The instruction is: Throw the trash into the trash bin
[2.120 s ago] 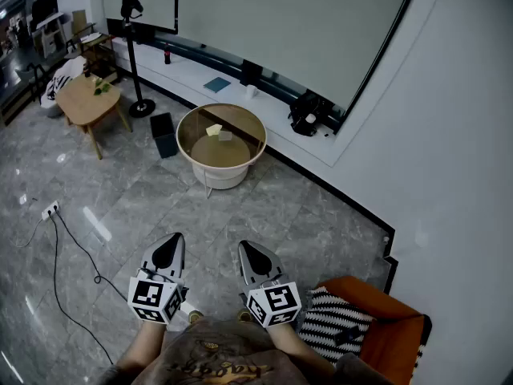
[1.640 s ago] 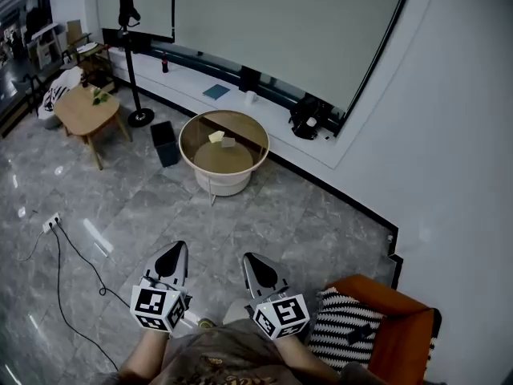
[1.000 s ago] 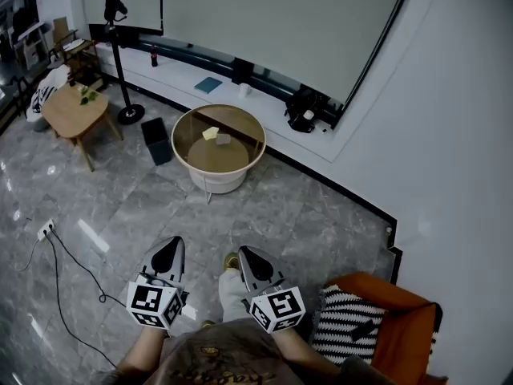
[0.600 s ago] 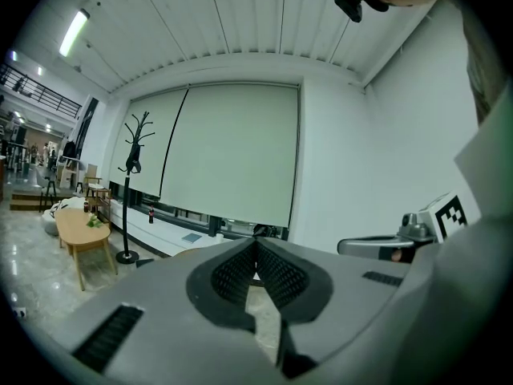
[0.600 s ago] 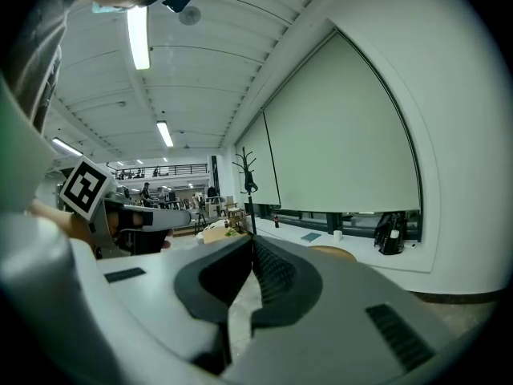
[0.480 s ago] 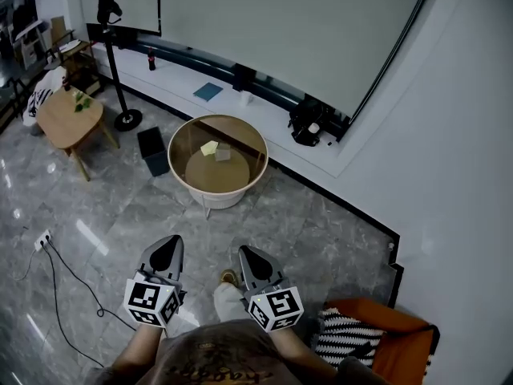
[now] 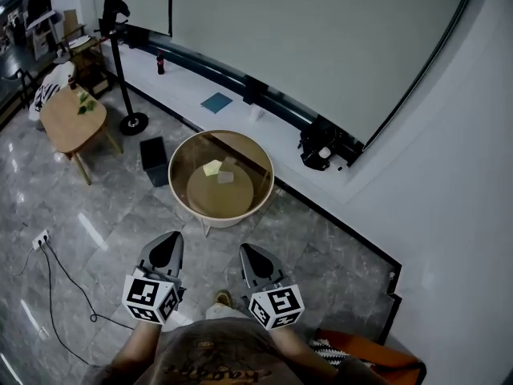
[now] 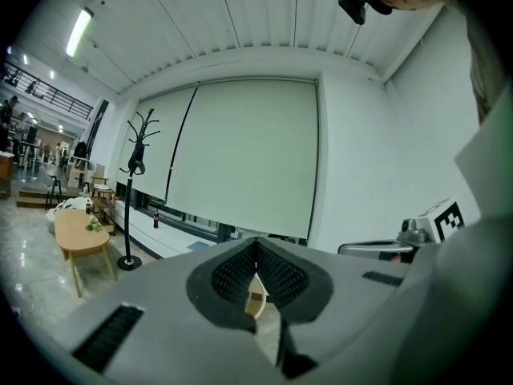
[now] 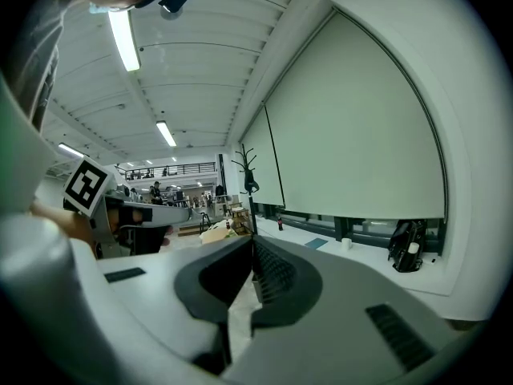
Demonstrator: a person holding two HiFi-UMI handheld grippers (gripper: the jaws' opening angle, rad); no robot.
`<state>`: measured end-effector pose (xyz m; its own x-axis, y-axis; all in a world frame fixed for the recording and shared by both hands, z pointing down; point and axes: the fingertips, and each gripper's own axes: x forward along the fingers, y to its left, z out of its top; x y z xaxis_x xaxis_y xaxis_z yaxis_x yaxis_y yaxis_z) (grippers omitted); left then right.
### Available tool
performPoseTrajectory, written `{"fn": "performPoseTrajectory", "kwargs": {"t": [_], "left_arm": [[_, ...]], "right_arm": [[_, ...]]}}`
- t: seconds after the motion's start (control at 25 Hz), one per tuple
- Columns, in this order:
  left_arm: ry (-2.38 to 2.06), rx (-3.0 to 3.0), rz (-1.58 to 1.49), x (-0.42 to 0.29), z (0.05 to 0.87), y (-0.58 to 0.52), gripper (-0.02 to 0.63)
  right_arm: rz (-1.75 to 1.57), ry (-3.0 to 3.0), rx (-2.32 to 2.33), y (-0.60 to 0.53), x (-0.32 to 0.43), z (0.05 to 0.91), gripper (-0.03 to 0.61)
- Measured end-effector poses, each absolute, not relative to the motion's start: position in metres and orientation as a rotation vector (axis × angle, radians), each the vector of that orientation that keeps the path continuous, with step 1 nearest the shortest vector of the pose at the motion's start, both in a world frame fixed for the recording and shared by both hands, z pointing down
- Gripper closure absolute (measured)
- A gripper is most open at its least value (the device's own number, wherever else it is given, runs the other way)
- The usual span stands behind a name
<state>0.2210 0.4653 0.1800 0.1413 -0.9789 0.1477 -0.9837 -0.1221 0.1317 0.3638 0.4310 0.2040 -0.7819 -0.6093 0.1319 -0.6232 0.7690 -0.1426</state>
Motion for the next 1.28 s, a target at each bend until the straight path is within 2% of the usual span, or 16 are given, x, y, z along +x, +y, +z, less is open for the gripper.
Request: {"fn": "performPoseTrajectory", "kwargs": {"t": [0.84,1.28], "left_arm": [[-1.971,2.147,0.001,0.161,0.199,0.308,0.606],[-1.861,2.229,0.054,0.099,0.197,0.191,0.606]], "right_arm": [[0.303,-2.859,0.945,0.273,0.303,0.227,0.560],[0.350,-2.823,1.056,0.167,0.235,0.224,0.560]]}}
